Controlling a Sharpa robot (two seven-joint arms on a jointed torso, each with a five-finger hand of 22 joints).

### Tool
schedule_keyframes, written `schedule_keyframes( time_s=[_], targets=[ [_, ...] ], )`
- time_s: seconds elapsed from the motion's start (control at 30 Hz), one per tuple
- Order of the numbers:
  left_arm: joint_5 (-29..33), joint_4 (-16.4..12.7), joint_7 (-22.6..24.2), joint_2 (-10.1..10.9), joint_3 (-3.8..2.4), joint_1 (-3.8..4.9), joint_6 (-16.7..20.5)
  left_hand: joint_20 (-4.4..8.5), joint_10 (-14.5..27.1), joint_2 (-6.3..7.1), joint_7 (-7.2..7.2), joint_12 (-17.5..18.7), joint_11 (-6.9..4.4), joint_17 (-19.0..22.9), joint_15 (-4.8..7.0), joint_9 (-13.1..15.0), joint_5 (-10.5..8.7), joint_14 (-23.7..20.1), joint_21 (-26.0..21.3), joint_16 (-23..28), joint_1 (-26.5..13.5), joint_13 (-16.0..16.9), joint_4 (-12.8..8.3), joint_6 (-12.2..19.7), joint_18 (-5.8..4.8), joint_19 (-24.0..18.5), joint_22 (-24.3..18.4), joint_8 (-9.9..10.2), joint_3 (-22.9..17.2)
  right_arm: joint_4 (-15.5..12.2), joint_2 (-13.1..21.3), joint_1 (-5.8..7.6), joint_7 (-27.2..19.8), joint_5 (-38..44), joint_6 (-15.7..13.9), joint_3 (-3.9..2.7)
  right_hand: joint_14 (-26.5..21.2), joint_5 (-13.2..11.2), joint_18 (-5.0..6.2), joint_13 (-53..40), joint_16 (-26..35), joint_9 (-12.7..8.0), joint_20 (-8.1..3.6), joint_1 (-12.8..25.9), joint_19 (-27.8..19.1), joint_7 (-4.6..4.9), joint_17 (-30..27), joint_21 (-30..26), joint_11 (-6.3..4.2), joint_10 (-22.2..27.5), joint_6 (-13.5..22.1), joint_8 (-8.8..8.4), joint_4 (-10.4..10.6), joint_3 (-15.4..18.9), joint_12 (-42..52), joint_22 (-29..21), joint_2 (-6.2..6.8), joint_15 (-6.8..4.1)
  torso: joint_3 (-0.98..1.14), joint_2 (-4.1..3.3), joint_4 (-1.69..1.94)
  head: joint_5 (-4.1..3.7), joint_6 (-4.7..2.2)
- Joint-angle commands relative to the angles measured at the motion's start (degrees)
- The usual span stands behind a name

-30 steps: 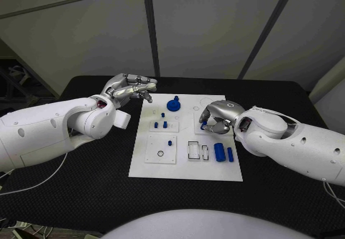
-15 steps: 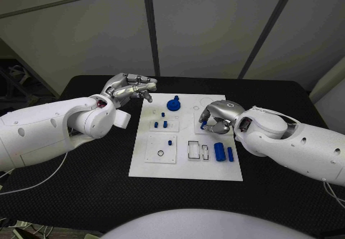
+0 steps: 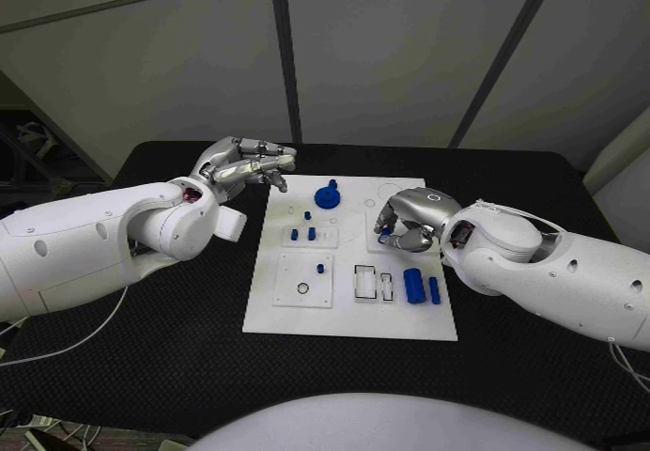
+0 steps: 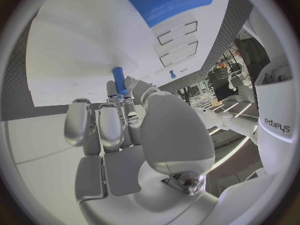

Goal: Assemble the parts on the task board

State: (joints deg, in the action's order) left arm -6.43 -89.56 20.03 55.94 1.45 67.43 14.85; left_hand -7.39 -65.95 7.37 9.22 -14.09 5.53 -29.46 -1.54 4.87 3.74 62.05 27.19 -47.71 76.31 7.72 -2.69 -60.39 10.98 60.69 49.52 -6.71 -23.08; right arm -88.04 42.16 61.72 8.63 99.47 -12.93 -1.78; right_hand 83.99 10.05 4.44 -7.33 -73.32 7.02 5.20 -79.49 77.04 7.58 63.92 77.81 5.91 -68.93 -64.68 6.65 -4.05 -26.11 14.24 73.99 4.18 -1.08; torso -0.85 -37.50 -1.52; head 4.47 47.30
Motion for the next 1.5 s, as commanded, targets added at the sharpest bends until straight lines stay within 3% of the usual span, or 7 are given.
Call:
schedule_keyframes(
  time_s=[0.03,0.43,0.73,0.93,1.13,1.33,1.5],
  targets=[
    [0.13,-0.04,0.19,-0.05,-0.05,0.06,-0.35,-0.14,0.31,-0.50,0.29,0.34,0.07,0.08,-0.22,-0.07,0.17,-0.35,-0.20,0.19,0.10,0.07,-0.01,-0.09,-0.59,0.07,-0.05,0.32,0.28,-0.45,0.17,0.08,-0.28,0.45,-2.04,-0.03,1.47,-0.22,-0.24,-0.14,-0.17,0.08,-0.09,-0.79,0.35,-0.13,0.04,0.28,-3.06,-3.44,-0.48,0.39,-0.44,-0.06,0.19,0.15,-0.71,-0.33,0.01,0.01,-0.06,-0.02,0.04],
    [0.13,0.02,0.13,-0.13,-0.05,0.06,-0.40,-0.15,0.33,-0.62,0.28,0.33,0.07,0.09,-0.23,-0.06,0.18,-0.34,-0.24,0.21,0.13,0.08,0.01,-0.09,-0.59,0.09,-0.07,0.32,0.27,-3.12,1.52,0.10,-0.21,0.45,-3.53,-0.06,1.50,-0.11,-0.29,-0.45,-0.22,0.04,-0.27,-1.14,0.41,0.03,0.09,0.37,-2.92,-2.84,-0.10,0.11,-0.86,-0.34,-0.26,0.25,-0.61,-0.34,-0.04,0.03,0.03,-0.15,0.07],
    [0.13,0.04,0.07,-0.13,-0.05,0.05,-0.42,-0.15,0.37,-0.66,0.29,0.33,0.07,0.10,-0.23,-0.07,0.18,-0.33,-0.27,0.23,0.15,0.08,0.00,-0.07,-0.59,0.11,-0.09,0.34,0.28,-8.52,4.33,0.24,-0.06,-0.19,-4.25,-0.16,1.51,-0.01,-0.31,-0.61,-0.25,0.03,-0.27,-1.27,0.42,0.17,0.12,0.41,-2.77,-2.49,0.07,-0.04,-1.06,-0.51,-0.56,0.31,-0.58,-0.26,-0.04,0.06,-0.06,0.03,0.07],
    [0.13,0.05,0.07,-0.19,-0.05,0.05,-0.41,-0.15,0.38,-0.66,0.29,0.33,0.07,0.11,-0.23,-0.07,0.18,-0.33,-0.28,0.24,0.15,0.08,0.00,-0.06,-0.59,0.11,-0.10,0.34,0.28,-12.59,4.86,0.66,-0.58,-0.76,-5.71,-1.04,1.52,0.04,-0.32,-0.65,-0.27,0.02,-0.25,-1.25,0.44,0.22,0.15,0.44,-2.72,-2.36,0.14,-0.11,-1.08,-0.55,-0.68,0.35,-0.56,-0.22,-0.02,0.06,0.01,0.20,-0.05],
    [0.13,0.22,0.16,-0.46,-0.05,0.03,-0.42,-0.15,0.40,-0.67,0.30,0.33,0.08,0.11,-0.23,-0.07,0.18,-0.33,-0.29,0.25,0.16,0.09,0.00,-0.04,-0.58,0.12,-0.10,0.35,0.29,-14.67,2.56,0.79,-1.72,-1.74,-7.10,-1.41,1.54,0.10,-0.34,-0.67,-0.35,0.01,-0.24,-1.26,0.50,0.24,0.26,0.51,-2.69,-2.30,0.19,-0.14,-1.11,-0.58,-0.74,0.44,-0.56,-0.20,-0.05,0.06,0.05,0.69,-0.12],
    [0.14,0.42,0.18,-0.94,-0.05,0.03,-0.47,-0.15,0.42,-0.67,0.31,0.34,0.09,0.12,-0.23,-0.08,0.18,-0.33,-0.31,0.26,0.17,0.09,-0.01,-0.02,-0.58,0.12,-0.11,0.36,0.30,-12.88,-2.74,0.81,-3.02,-3.22,-7.57,-1.44,1.55,0.19,-0.35,-0.72,-0.35,0.00,-0.23,-1.29,0.51,0.26,0.25,0.53,-2.67,-2.25,0.23,-0.19,-1.15,-0.63,-0.80,0.46,-0.56,-0.18,-0.12,0.02,0.20,1.32,-0.13],
    [0.14,0.50,0.21,-1.23,-0.05,0.03,-0.47,-0.15,0.42,-0.67,0.31,0.34,0.09,0.12,-0.23,-0.08,0.18,-0.33,-0.31,0.26,0.17,0.09,-0.01,-0.02,-0.58,0.12,-0.11,0.36,0.30,-10.81,-6.30,0.68,-3.98,-4.20,-7.62,-0.61,1.56,0.33,-0.34,-0.78,-0.38,-0.01,-0.21,-1.34,0.49,0.30,0.28,0.52,-2.63,-2.19,0.31,-0.25,-1.22,-0.70,-0.88,0.45,-0.58,-0.16,-0.11,-0.08,0.07,2.09,-0.04]
  ],
)
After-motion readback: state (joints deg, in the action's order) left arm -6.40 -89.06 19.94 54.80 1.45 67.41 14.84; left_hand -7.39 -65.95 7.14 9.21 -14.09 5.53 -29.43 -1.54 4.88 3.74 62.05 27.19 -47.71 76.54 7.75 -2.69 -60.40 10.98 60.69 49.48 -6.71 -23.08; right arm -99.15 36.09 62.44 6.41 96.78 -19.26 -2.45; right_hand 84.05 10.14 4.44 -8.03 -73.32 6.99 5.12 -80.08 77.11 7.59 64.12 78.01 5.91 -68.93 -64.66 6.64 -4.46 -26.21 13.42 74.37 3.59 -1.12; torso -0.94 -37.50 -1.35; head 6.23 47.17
